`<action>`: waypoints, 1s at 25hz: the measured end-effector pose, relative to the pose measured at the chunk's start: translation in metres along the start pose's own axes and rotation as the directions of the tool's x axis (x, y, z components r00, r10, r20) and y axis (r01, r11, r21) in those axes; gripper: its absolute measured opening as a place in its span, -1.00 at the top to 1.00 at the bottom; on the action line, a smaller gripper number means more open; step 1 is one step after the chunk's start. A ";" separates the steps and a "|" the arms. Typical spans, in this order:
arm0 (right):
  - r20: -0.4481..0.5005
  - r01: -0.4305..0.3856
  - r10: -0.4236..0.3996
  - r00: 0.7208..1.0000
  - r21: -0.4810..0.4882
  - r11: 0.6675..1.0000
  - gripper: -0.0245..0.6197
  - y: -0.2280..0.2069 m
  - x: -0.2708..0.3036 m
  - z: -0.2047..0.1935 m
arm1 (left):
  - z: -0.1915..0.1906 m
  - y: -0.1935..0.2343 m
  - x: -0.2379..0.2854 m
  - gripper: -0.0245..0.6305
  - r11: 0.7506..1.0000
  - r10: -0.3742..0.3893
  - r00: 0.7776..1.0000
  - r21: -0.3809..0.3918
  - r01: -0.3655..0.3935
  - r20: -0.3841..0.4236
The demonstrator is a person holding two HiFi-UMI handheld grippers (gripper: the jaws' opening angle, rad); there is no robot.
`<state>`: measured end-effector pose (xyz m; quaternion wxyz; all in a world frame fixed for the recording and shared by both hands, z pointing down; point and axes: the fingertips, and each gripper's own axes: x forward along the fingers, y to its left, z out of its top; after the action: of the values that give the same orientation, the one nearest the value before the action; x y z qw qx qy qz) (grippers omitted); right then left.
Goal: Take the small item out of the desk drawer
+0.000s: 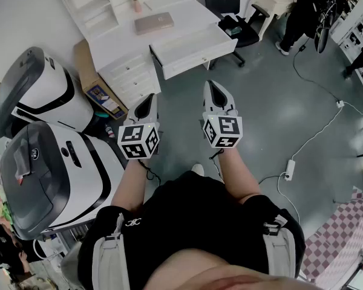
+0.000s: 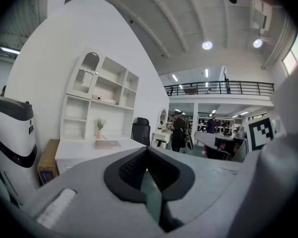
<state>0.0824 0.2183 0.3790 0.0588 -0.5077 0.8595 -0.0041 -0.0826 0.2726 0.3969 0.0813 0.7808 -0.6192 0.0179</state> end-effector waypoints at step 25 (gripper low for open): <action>-0.015 0.014 -0.013 1.000 0.018 1.000 0.93 -0.100 0.028 -0.007 | 0.001 -0.059 0.094 0.88 1.000 -0.014 1.000 0.026 0.015 -0.019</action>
<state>0.1552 0.1448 0.3899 0.0570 -0.5129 0.8564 -0.0161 -0.0035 0.1952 0.4015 0.0770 0.7861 -0.6124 0.0326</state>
